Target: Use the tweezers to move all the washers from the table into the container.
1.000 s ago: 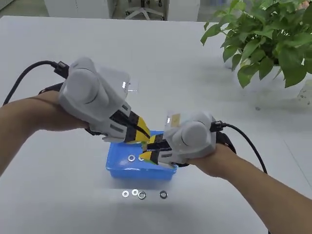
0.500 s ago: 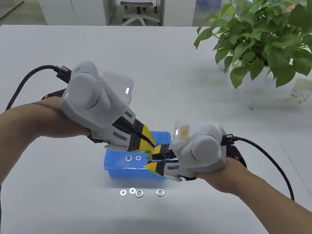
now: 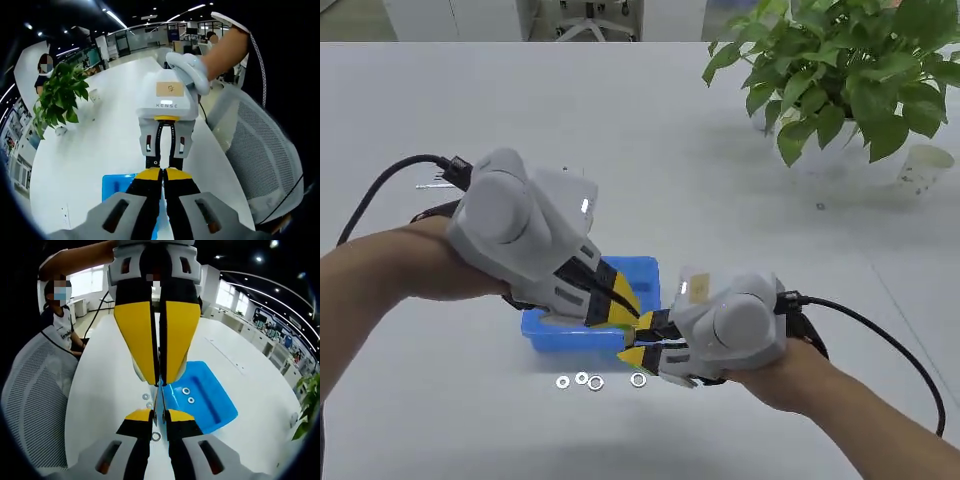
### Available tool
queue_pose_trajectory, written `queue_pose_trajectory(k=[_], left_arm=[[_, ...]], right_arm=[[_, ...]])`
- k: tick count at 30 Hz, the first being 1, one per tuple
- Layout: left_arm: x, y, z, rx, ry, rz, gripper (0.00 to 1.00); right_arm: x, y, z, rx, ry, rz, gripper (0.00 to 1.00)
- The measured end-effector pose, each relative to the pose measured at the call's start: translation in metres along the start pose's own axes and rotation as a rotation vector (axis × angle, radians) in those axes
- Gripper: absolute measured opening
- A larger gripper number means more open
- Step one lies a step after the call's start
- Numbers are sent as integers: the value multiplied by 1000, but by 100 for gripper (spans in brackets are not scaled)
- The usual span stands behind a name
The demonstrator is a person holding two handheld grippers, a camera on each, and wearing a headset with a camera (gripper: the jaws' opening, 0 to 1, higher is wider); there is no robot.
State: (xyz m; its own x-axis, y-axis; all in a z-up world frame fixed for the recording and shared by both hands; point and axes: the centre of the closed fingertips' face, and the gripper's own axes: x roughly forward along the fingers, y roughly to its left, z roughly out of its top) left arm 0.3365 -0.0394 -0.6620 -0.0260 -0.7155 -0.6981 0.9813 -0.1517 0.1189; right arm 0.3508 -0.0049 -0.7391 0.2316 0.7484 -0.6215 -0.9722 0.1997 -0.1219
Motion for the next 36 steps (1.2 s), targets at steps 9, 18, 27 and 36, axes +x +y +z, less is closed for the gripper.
queue_pose_trajectory(k=[9,18,27,36], left_arm=[[9,-7,-10,-14,8,-19,5],[19,-11,-19,-25,18,-36,5],[26,-11,-27,-32,31,-45,5],[33,-9,-33,-46,38,-52,5]], right_arm=[[7,8,-11,15,16,16,12],[14,14,-23,16,37,31,12],[20,14,-32,23,46,40,12],[24,12,-39,31,50,48,12]])
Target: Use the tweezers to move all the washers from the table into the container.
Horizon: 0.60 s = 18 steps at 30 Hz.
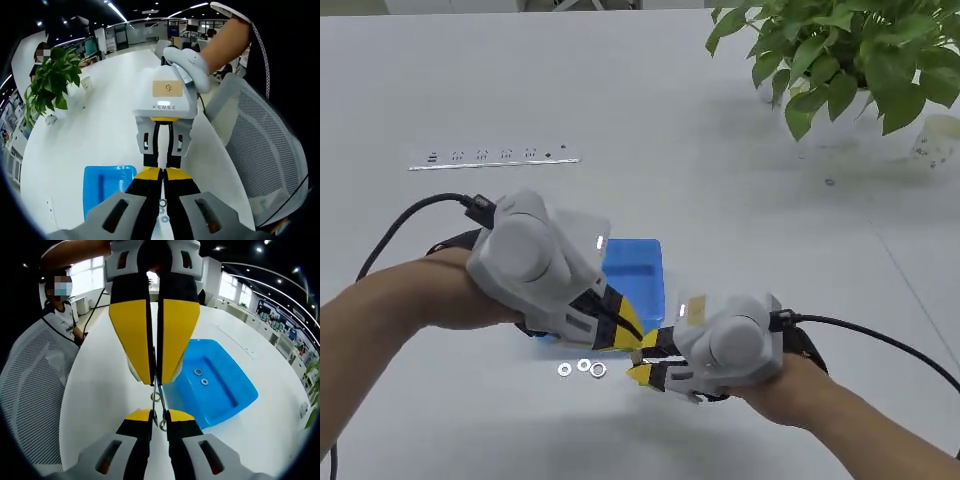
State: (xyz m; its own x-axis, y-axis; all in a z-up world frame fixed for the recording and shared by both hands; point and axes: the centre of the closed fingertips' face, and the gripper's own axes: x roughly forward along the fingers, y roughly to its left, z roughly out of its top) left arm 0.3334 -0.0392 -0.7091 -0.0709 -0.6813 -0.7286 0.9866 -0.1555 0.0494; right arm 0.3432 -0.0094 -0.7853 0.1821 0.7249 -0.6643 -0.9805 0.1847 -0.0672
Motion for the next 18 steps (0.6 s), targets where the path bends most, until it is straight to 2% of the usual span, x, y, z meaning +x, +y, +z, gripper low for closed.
queue_pose_trajectory(k=[4,11,18], left_arm=[[3,1,-1,-3,3,-3,5],[4,5,1,-24,-20,-2,5],[6,9,4,-35,-25,0,5]], right_arm=[[1,-1,-3,6,0,3,12],[2,-2,-6,22,-1,3,12],[-1,-3,-5,45,-7,7,14]])
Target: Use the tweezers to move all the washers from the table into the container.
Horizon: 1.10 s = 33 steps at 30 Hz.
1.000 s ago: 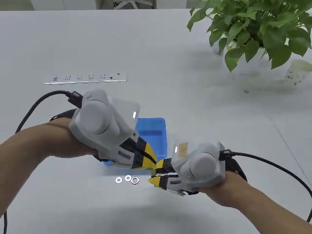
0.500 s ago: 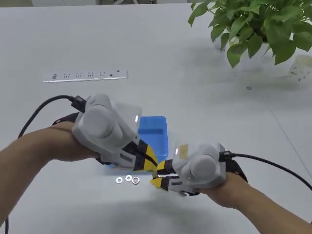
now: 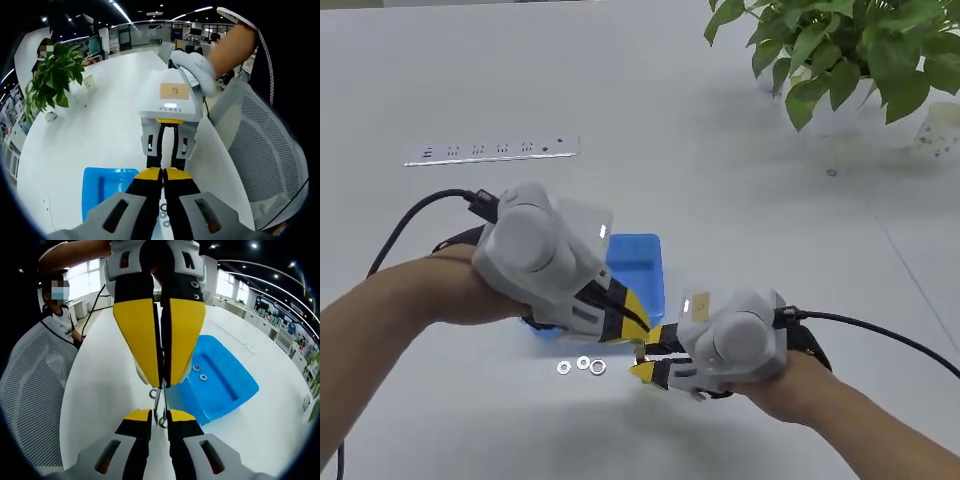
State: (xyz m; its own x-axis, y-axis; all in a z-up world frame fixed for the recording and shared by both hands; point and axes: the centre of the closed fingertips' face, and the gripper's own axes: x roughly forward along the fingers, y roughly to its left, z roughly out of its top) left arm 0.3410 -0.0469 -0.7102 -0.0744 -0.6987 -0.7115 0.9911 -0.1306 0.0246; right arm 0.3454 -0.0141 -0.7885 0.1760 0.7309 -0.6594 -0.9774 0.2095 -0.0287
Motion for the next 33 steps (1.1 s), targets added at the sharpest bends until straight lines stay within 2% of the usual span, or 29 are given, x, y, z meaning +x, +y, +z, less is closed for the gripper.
queue_pose_trajectory(k=[5,18,33], left_arm=[[1,0,1,-2,-5,-3,5],[1,1,-1,-16,-11,2,5],[-1,-4,0,6,2,-5,5]], right_arm=[[-1,-1,4,5,-17,4,13],[0,-1,4,18,-9,12,9],[-2,4,5,1,8,16,9]])
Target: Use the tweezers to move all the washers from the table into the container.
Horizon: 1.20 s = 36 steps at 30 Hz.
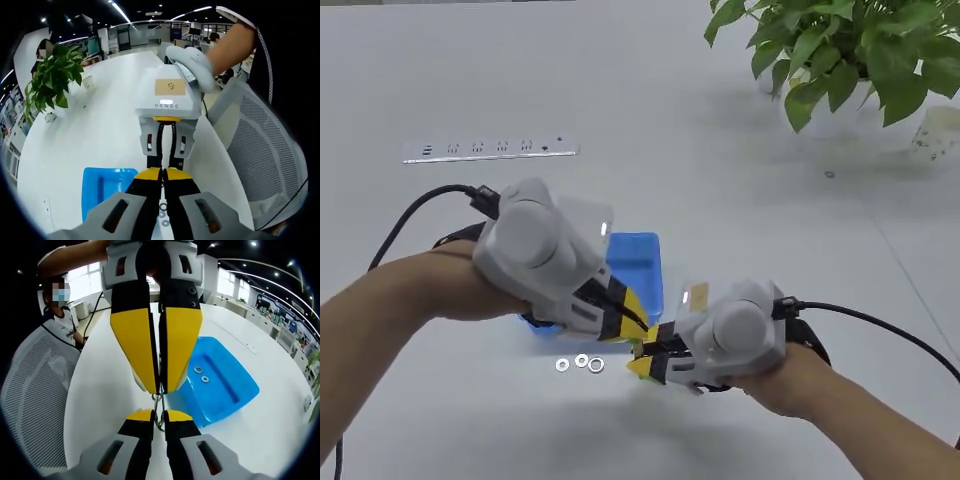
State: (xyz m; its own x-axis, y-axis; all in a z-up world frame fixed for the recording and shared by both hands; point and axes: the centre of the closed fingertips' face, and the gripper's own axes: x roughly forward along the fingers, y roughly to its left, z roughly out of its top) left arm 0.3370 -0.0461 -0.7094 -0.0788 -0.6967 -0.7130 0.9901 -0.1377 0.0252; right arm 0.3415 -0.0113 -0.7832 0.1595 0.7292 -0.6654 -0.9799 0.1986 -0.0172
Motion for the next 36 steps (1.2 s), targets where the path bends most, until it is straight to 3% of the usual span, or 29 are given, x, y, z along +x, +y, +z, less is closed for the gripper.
queue_pose_trajectory(k=[22,36], left_arm=[[-32,-8,19,19,-5,35,5],[-58,3,29,35,-4,90,5]], right_arm=[[-19,4,32,-54,20,-18,9],[-26,-9,58,-90,23,-33,9]])
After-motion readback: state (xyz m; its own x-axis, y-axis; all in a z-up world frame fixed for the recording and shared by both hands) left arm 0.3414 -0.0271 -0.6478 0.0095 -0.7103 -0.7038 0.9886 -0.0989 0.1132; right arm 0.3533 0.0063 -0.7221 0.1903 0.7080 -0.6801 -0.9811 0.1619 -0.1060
